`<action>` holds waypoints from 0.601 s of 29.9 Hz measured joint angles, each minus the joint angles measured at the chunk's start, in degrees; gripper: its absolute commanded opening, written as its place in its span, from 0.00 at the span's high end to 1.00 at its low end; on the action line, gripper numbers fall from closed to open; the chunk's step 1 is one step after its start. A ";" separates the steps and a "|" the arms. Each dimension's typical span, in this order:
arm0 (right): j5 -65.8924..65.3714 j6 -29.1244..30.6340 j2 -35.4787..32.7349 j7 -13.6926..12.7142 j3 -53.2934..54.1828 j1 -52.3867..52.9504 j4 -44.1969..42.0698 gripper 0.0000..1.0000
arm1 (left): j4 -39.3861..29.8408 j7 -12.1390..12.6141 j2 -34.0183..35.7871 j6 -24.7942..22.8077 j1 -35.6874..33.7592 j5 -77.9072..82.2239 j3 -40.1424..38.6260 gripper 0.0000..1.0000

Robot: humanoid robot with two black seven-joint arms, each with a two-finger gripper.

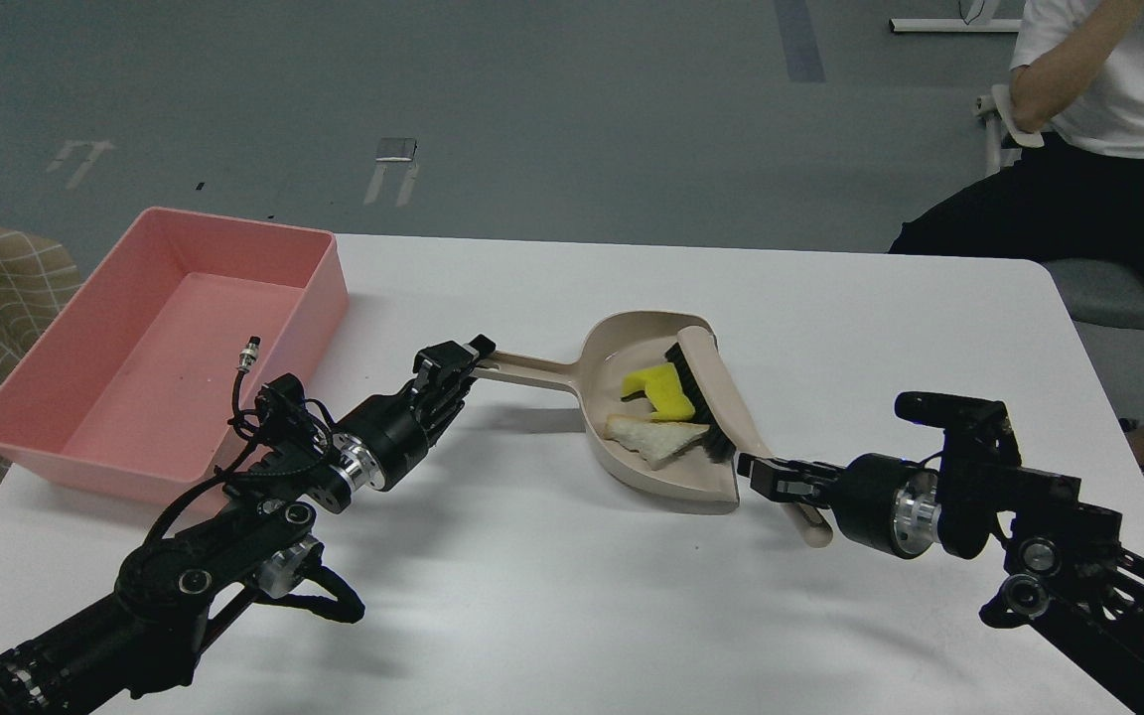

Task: Sweep and dump garbage into bin
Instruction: 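Sweep the sponge and stick into the dustpan with the right-held brush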

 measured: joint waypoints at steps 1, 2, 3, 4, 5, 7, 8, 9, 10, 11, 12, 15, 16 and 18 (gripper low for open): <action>0.06 0.08 0.55 -0.23 -0.16 0.72 0.26 0.99 | -0.11 0.00 0.00 -0.01 -0.12 -0.05 -0.01 0.99; 0.11 0.22 0.89 -0.38 -0.21 1.41 0.54 0.99 | -0.21 0.00 0.07 -0.02 -0.23 -0.15 -0.03 0.98; 0.15 0.42 1.04 -0.47 -0.21 1.93 0.75 0.99 | -0.23 0.00 0.20 -0.02 -0.27 -0.27 -0.07 0.98; 0.20 0.68 1.06 -0.52 -0.21 2.42 1.01 0.99 | -0.23 0.00 0.39 -0.03 -0.33 -0.39 -0.13 0.97; 0.25 0.88 0.95 -0.53 -0.07 2.73 1.24 0.99 | -0.24 -0.01 0.54 -0.10 -0.40 -0.50 -0.23 0.97; 0.37 1.10 -0.03 -0.53 1.18 2.86 1.97 0.99 | -0.29 -0.35 0.86 -0.31 -0.43 -0.72 -0.64 0.98; 0.40 1.11 -1.08 -0.56 2.38 2.79 2.37 0.99 | -0.33 -0.72 1.01 -0.36 -0.42 -0.82 -0.90 0.98; 0.56 1.15 -2.20 -0.55 3.51 2.59 2.69 0.99 | -0.37 -1.20 1.10 -0.39 -0.42 -0.89 -1.09 0.98; 0.86 1.19 -3.41 -0.57 4.71 2.31 2.90 0.99 | -0.37 -1.58 1.14 -0.42 -0.42 -0.93 -1.20 0.98; 1.34 1.20 -4.35 -0.58 5.72 2.06 3.07 1.00 | -0.39 -1.96 1.16 -0.44 -0.42 -0.95 -1.27 0.98; 2.01 1.15 -5.05 -0.57 6.55 1.81 3.18 1.00 | -0.48 -2.26 1.16 -0.42 -0.41 -0.99 -1.32 0.98; 4.13 0.49 -7.56 -0.70 10.99 0.94 3.30 1.00 | -0.96 -2.60 1.18 -0.07 -0.06 -1.71 -1.94 0.97; 4.56 0.37 -8.16 -0.72 13.32 0.24 3.21 0.99 | -1.41 -2.63 1.20 0.02 0.08 -2.45 -2.41 0.97; 5.26 0.29 -8.80 -0.74 17.36 -1.29 2.70 0.99 | -2.57 -2.71 1.38 0.36 0.27 -4.21 -3.62 0.97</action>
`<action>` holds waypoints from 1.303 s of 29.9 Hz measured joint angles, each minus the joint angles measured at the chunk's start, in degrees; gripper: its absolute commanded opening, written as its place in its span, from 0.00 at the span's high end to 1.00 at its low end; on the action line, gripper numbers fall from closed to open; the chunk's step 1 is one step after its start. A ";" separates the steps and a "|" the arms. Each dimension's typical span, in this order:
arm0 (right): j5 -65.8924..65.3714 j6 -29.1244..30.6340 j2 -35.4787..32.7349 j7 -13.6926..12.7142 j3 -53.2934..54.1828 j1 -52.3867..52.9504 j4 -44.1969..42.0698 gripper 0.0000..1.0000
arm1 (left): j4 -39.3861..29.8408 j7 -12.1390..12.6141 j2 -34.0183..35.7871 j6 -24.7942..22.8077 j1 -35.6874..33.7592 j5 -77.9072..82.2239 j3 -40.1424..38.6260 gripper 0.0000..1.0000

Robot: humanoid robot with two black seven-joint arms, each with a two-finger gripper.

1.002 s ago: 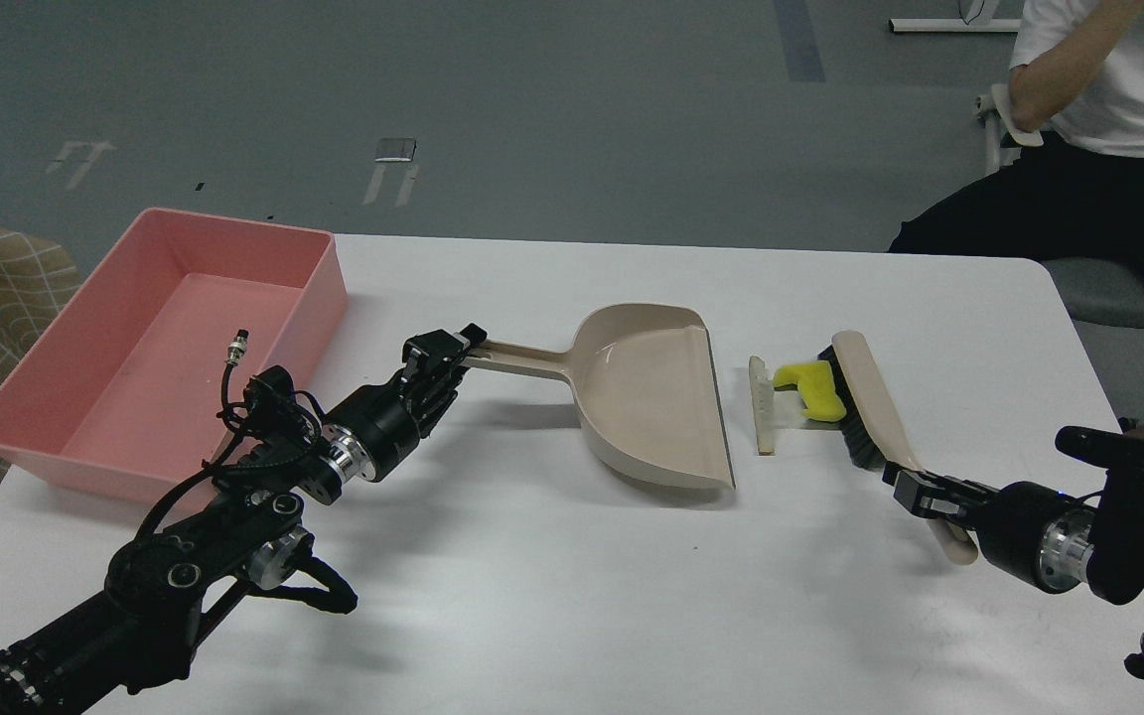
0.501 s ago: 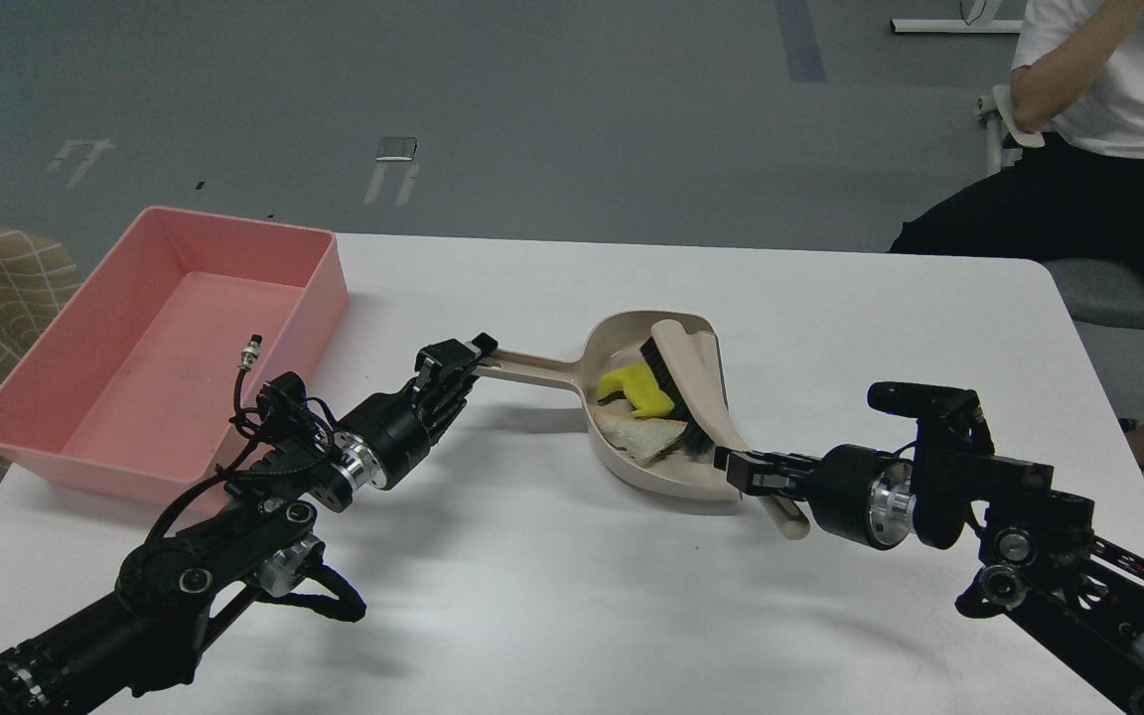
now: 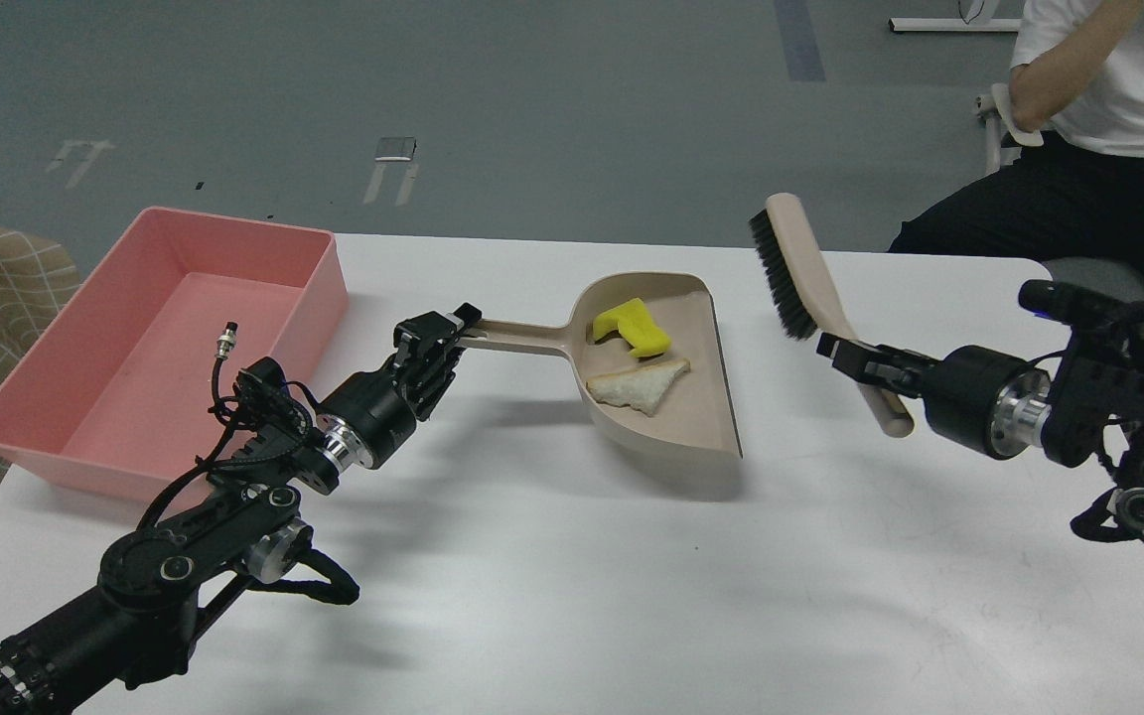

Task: Sweep and dump garbage into bin
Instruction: 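Sweep the sponge and stick into the dustpan with the right-held brush, then lift the dustpan with the left gripper and tip it over the pink bin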

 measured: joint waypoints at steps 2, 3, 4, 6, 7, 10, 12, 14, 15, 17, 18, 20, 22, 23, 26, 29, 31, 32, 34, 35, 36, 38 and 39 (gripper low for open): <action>1.27 0.28 -0.29 0.02 4.26 -2.40 -0.82 0.99 | -1.56 0.00 0.95 0.30 0.15 -2.07 -1.47 0.97; 2.18 0.44 -0.57 0.05 6.25 -3.88 -1.27 0.99 | -2.34 0.00 1.74 0.47 0.18 -2.90 -2.24 0.97; 2.95 0.53 -0.88 0.05 7.70 -5.08 -1.61 0.99 | -3.14 0.00 2.57 0.51 0.21 -3.55 -2.94 0.97; 4.84 0.58 -1.62 0.18 10.16 -7.82 -2.07 0.99 | -4.77 0.00 4.10 0.52 0.23 -4.71 -4.51 0.97; 5.47 0.58 -1.86 0.26 10.79 -8.91 -2.17 0.99 | -5.54 0.00 4.92 0.52 0.24 -5.33 -5.49 0.97; 6.48 0.31 -2.27 0.67 12.56 -12.61 -3.00 0.99 | -7.52 0.00 8.45 0.27 0.85 -7.87 -9.16 0.97; 6.64 0.07 -2.34 0.87 13.34 -14.18 -3.78 0.99 | -8.58 0.00 11.47 -0.03 1.86 -9.62 -11.66 0.97; 6.68 0.03 -2.37 1.06 13.77 -14.91 -4.41 1.00 | -9.67 0.00 14.77 -0.40 3.31 -11.31 -14.27 0.97; 6.68 0.00 -2.37 1.22 14.03 -15.17 -4.80 0.99 | -10.53 0.00 17.13 -0.76 4.50 -12.43 -16.33 0.97; 6.69 -0.08 -2.37 1.42 14.45 -15.44 -5.26 1.00 | -12.20 0.00 21.57 -1.31 7.12 -14.10 -20.59 0.97; 6.69 -0.09 -2.31 1.46 14.54 -15.49 -5.38 1.00 | -13.15 0.00 23.81 -1.54 8.86 -14.59 -22.89 0.97; 6.71 -0.19 -2.09 1.54 14.60 -15.67 -5.45 1.00 | -14.38 -0.02 27.39 -2.05 12.51 -15.08 -27.06 0.97; 6.71 -0.61 -1.94 1.54 14.63 -16.14 -5.46 1.00 | -14.61 -0.05 30.86 -3.35 17.14 -15.39 -31.76 0.97; 6.71 -0.81 -1.84 1.53 14.64 -16.31 -5.46 1.00 | -14.50 -0.11 32.50 -4.74 19.99 -15.50 -34.19 0.97; 6.71 -1.14 -1.69 1.52 14.64 -16.88 -5.46 1.00 | -12.98 -0.18 35.03 -7.84 26.20 -15.59 -39.38 0.96; 6.71 -1.24 -1.57 1.50 14.64 -17.20 -5.45 1.00 | -9.03 -0.47 35.76 -9.95 29.93 -15.28 -42.68 0.96; 6.70 -1.25 -1.34 1.49 14.64 -17.27 -5.45 1.00 | -5.74 -0.49 36.29 -11.05 30.84 -14.97 -43.41 0.96; 6.71 -1.25 -1.24 1.49 14.64 -17.29 -5.44 1.00 | -3.74 -0.52 36.64 -11.59 31.03 -14.85 -43.55 0.96; 6.70 -1.25 -1.11 1.50 14.64 -17.37 -5.44 0.99 | -0.26 -0.52 37.50 -12.39 31.15 -14.76 -43.61 0.96; 6.70 -1.25 -1.09 1.60 14.64 -17.39 -5.43 1.00 | 1.69 -0.52 38.23 -13.01 31.12 -14.76 -43.65 0.96; 6.70 -1.25 -1.05 1.78 14.64 -17.45 -5.43 1.00 | 3.03 -0.48 38.84 -13.51 31.05 -14.76 -43.65 0.96; 6.70 -1.25 -0.99 2.27 14.64 -17.66 -5.44 0.99 | 4.80 -0.34 39.95 -14.64 30.87 -14.76 -43.39 0.97; 6.70 -1.25 -0.96 2.43 14.62 -17.78 -5.44 0.99 | 5.11 -0.32 40.31 -15.04 30.87 -14.75 -43.20 0.97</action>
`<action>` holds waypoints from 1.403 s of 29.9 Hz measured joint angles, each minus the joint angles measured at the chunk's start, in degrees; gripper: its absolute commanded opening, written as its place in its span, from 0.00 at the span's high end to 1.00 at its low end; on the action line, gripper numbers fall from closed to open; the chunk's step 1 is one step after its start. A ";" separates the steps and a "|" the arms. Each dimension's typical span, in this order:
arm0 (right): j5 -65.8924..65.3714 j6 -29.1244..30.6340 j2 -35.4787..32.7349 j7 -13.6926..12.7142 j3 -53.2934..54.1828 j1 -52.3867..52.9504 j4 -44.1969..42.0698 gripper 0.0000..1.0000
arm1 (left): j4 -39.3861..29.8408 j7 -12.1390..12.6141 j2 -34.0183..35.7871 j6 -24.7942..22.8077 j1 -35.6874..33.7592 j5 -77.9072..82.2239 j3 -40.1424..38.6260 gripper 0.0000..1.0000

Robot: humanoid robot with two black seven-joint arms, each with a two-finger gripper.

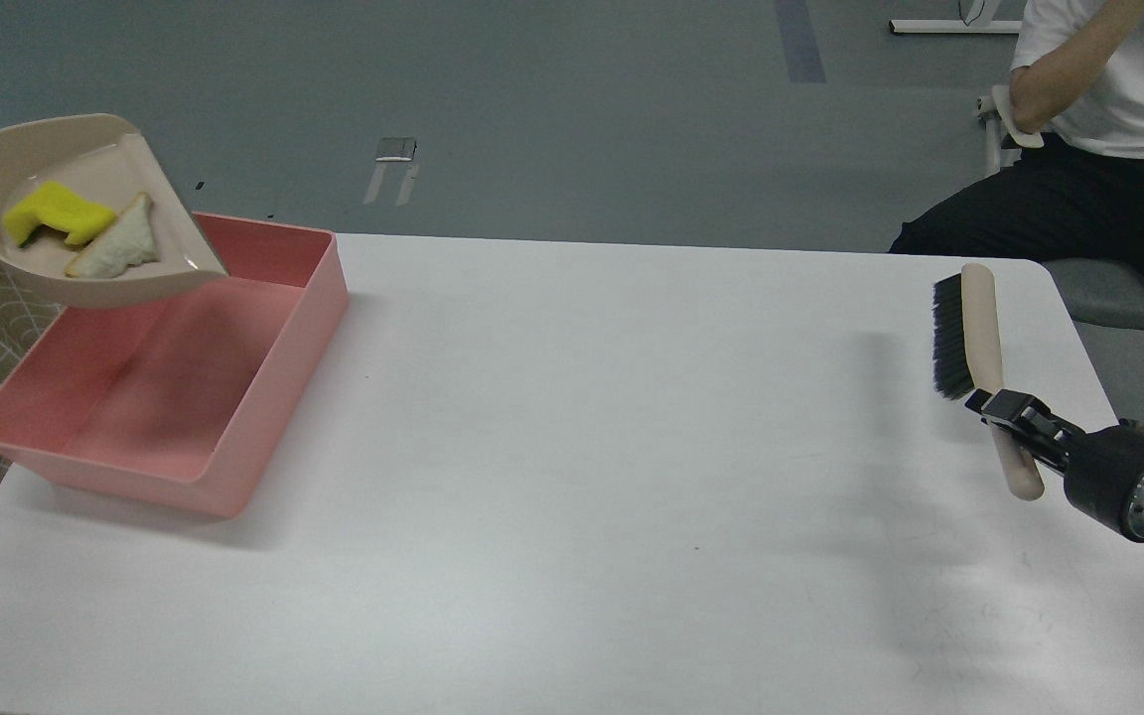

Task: Sweep and dump garbage into bin
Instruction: 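Lift the dustpan with the left gripper and tip it over the pink bin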

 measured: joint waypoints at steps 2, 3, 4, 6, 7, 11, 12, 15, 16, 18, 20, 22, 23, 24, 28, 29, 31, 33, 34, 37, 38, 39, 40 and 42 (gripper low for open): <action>0.00 0.00 0.47 0.23 -0.03 -0.16 0.00 0.99 | 0.26 0.00 1.33 -1.01 0.28 0.70 0.26 0.97; -0.01 0.00 0.77 0.29 -0.03 -0.18 0.00 0.99 | 0.31 0.00 2.36 -1.64 0.40 1.52 0.34 0.97; -0.01 0.00 1.06 0.34 -0.03 -0.20 -0.01 0.99 | 0.33 -0.05 3.40 -2.37 0.46 2.55 0.38 0.97; -0.01 0.00 1.29 0.43 -0.03 -0.21 -0.04 0.99 | 0.36 -0.23 5.69 -4.29 0.48 5.10 0.43 0.97; -0.01 0.00 1.34 0.61 -0.03 -0.24 -0.05 0.99 | 0.36 -0.39 6.72 -5.41 0.50 6.43 0.47 0.97; -0.01 0.00 1.44 1.89 -0.01 -0.37 -0.06 1.00 | 0.37 -0.96 11.33 -8.89 0.51 14.42 0.54 0.97; -0.01 0.00 1.46 2.12 0.00 -0.38 -0.04 1.00 | 0.36 -1.01 12.00 -9.14 0.39 16.35 0.54 0.97; -0.01 -0.02 1.54 2.73 0.03 -0.42 0.20 1.00 | 0.32 -1.06 12.94 -9.07 -0.51 20.25 0.54 0.97; -0.01 -0.07 1.56 2.96 0.04 -0.42 0.29 1.00 | 0.23 -1.05 13.23 -8.82 -1.09 20.99 0.54 0.97; -0.01 -0.08 1.62 3.38 0.09 -0.43 0.37 0.99 | -0.11 -1.05 14.65 -8.44 -2.62 22.30 0.53 0.97; -0.01 -0.08 1.64 3.68 0.11 -0.47 0.39 1.00 | -0.67 -1.05 16.65 -8.28 -3.76 23.51 0.50 0.97; 0.04 -0.10 1.68 4.06 0.11 -0.52 0.25 1.00 | -2.72 -1.20 19.30 -8.21 -4.77 25.31 0.44 0.97; 0.05 -0.16 1.81 4.17 0.12 -0.55 0.14 1.00 | -4.41 -1.55 20.57 -8.18 -5.62 26.35 0.40 0.97; 0.06 -0.33 2.17 4.24 0.12 -0.58 0.08 0.99 | -6.41 -1.96 21.82 -8.19 -6.82 27.44 0.40 0.97; 0.08 -1.03 3.54 4.32 0.12 -0.66 0.01 0.99 | -11.52 -2.47 25.16 -8.49 -10.26 29.74 0.34 0.97; 0.08 -1.13 3.77 4.33 0.13 -0.66 0.02 0.99 | -12.18 -2.37 25.70 -8.49 -10.62 29.95 0.31 0.97; 0.08 -1.25 3.95 4.40 0.13 -0.66 0.06 1.00 | -13.03 -2.11 26.45 -8.46 -11.18 30.02 0.27 0.97; 0.08 -1.33 4.06 4.42 0.12 -0.75 0.09 0.99 | -13.26 -2.04 26.51 -8.36 -11.96 29.31 0.13 0.97; 0.08 -1.43 4.08 4.46 0.13 -0.87 0.12 0.99 | -13.31 -2.04 26.11 -8.50 -13.04 28.12 0.08 0.97; 0.08 -1.71 4.12 4.50 0.13 -1.85 0.27 0.99 | -13.41 -1.38 22.04 -9.93 -16.94 21.62 0.23 0.97; 0.08 -1.78 4.11 4.50 0.13 -2.04 0.34 0.99 | -13.42 -0.78 20.55 -10.28 -17.73 19.40 0.37 0.97; 0.08 -1.82 4.12 4.50 0.12 -2.14 0.39 0.99 | -13.39 -0.19 19.45 -10.45 -18.13 17.75 0.45 0.97; 0.08 -1.84 4.12 4.50 0.13 -2.18 0.40 0.99 | -13.14 0.60 17.78 -10.55 -18.42 15.67 0.46 0.96; 0.08 -1.84 4.11 4.52 0.25 -2.19 0.35 0.99 | -12.20 1.84 13.05 -10.63 -18.65 12.67 0.67 0.97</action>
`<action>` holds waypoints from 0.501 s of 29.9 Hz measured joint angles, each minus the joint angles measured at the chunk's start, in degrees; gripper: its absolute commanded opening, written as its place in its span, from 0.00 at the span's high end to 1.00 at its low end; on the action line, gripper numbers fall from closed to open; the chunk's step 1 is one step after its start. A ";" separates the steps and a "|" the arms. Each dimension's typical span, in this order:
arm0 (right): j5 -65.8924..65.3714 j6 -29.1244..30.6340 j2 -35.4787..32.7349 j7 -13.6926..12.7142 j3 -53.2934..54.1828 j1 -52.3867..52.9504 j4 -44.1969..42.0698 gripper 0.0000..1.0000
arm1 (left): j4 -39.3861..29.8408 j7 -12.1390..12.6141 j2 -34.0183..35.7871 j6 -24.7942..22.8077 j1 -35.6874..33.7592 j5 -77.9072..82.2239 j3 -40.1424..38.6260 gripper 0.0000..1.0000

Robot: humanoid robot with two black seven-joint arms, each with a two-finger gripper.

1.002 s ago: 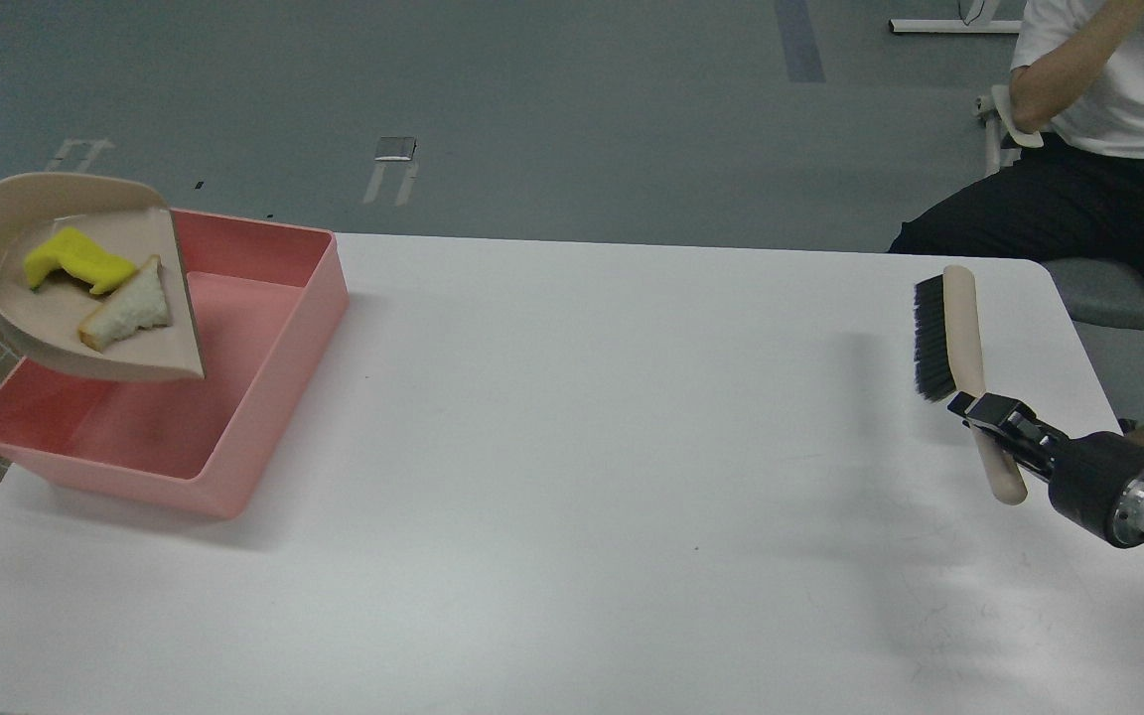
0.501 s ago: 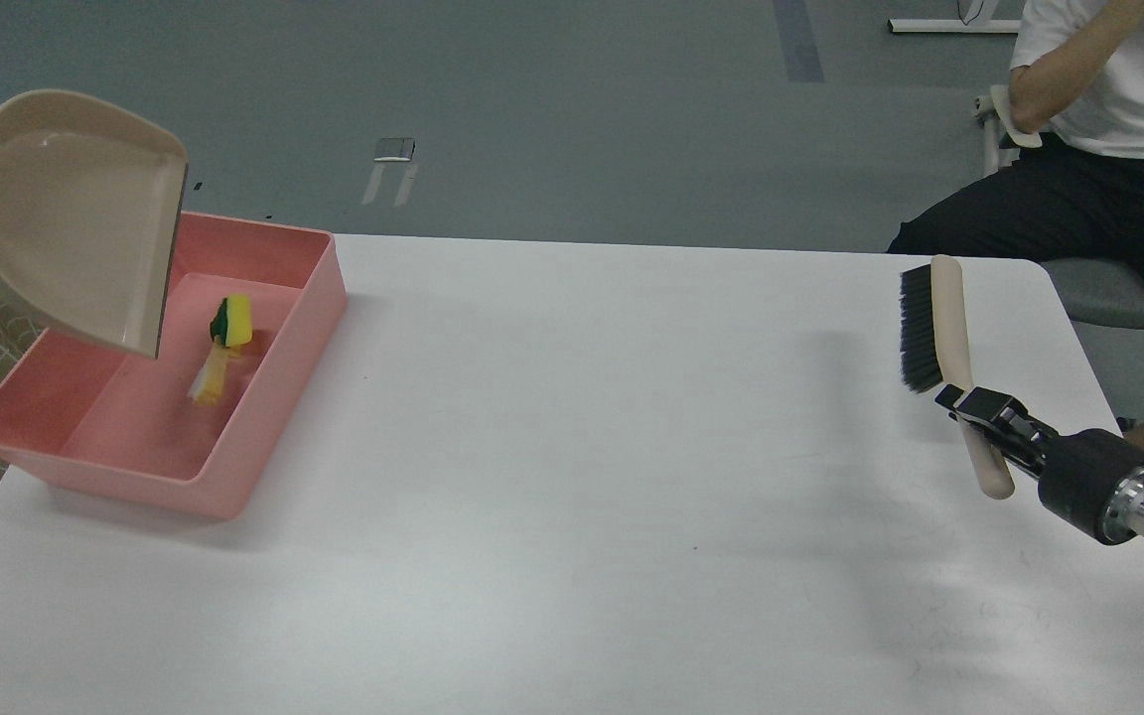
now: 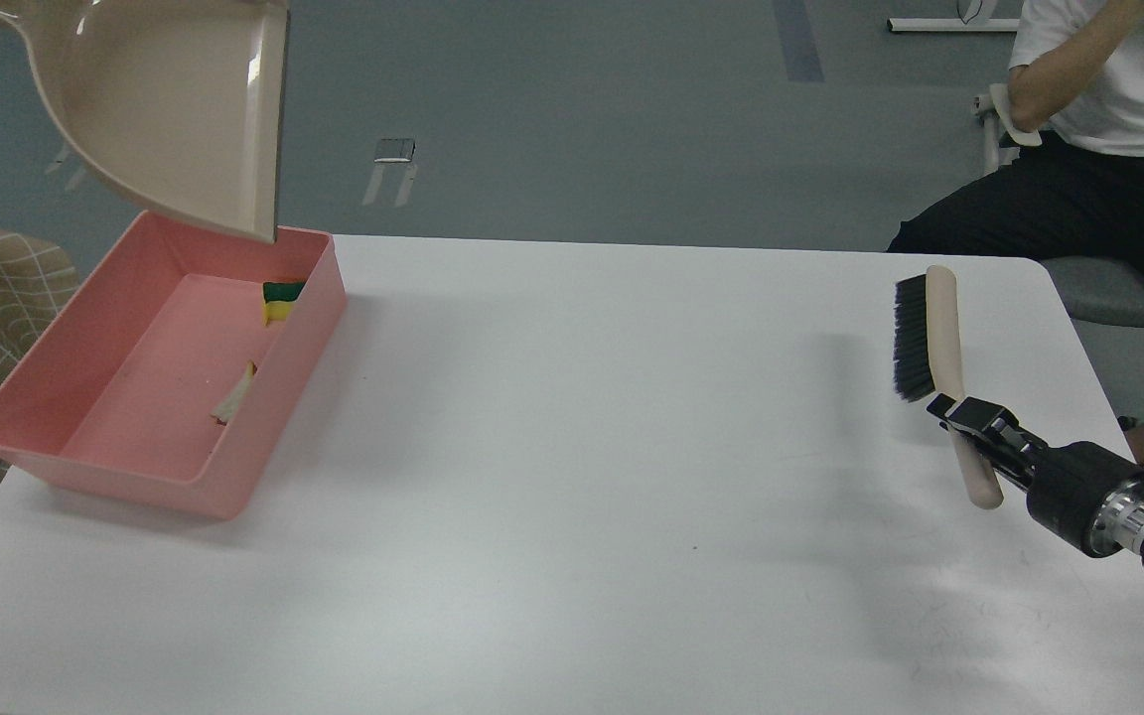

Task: Sweep and dump garbage into bin
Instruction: 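Lift the dustpan with the left gripper and tip it over the pink bin, then lower the empty dustpan back onto the table with the left gripper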

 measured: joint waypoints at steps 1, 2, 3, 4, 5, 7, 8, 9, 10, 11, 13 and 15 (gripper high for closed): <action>0.00 0.00 -0.04 0.00 0.21 0.00 -0.07 0.99 | 0.35 0.37 -3.14 -0.03 -0.36 -1.00 0.18 0.97; 0.00 0.00 -0.15 0.00 0.34 0.03 -0.08 0.99 | 0.56 0.62 -6.15 -0.06 -0.98 -1.69 0.34 0.97; 0.00 0.04 -0.31 0.00 0.40 0.09 -0.08 0.99 | 0.68 0.87 -8.37 -0.06 -1.69 -1.94 0.48 0.97; 0.00 0.09 -0.51 -0.02 0.46 0.14 -0.07 0.99 | 0.74 1.42 -11.05 -0.05 -3.00 -2.13 0.80 0.97; 0.00 0.13 -0.67 -0.04 0.48 0.18 -0.03 0.99 | 0.78 2.36 -13.92 -0.05 -4.62 -2.20 1.62 0.97; -0.01 0.17 -1.13 -0.14 0.51 0.21 0.01 0.99 | 0.95 4.26 -19.19 -0.04 -7.66 -2.13 4.26 0.96; -0.03 0.17 -1.39 -0.16 0.56 0.21 0.01 0.99 | 1.06 5.04 -21.80 -0.06 -9.19 -1.96 6.14 0.96; -0.06 0.17 -1.61 -0.18 0.59 0.21 -0.06 0.99 | 1.16 5.50 -23.75 -0.04 -10.28 -1.80 7.82 0.95; -0.12 0.17 -1.74 -0.19 0.59 0.22 -0.19 0.99 | 1.35 5.77 -25.99 0.46 -11.39 -1.71 10.32 0.95; -0.17 0.17 -1.80 -0.19 0.65 0.21 -0.29 0.99 | 1.57 5.88 -28.05 1.23 -12.24 -1.53 12.95 0.95; -0.29 0.16 -1.91 -0.17 1.03 0.22 -0.62 0.99 | 1.76 5.84 -31.97 3.27 -13.28 -0.41 18.77 0.95; -0.40 0.14 -2.02 -0.14 1.21 0.22 -1.12 0.99 | 1.86 5.76 -36.29 5.07 -14.08 1.81 24.12 0.95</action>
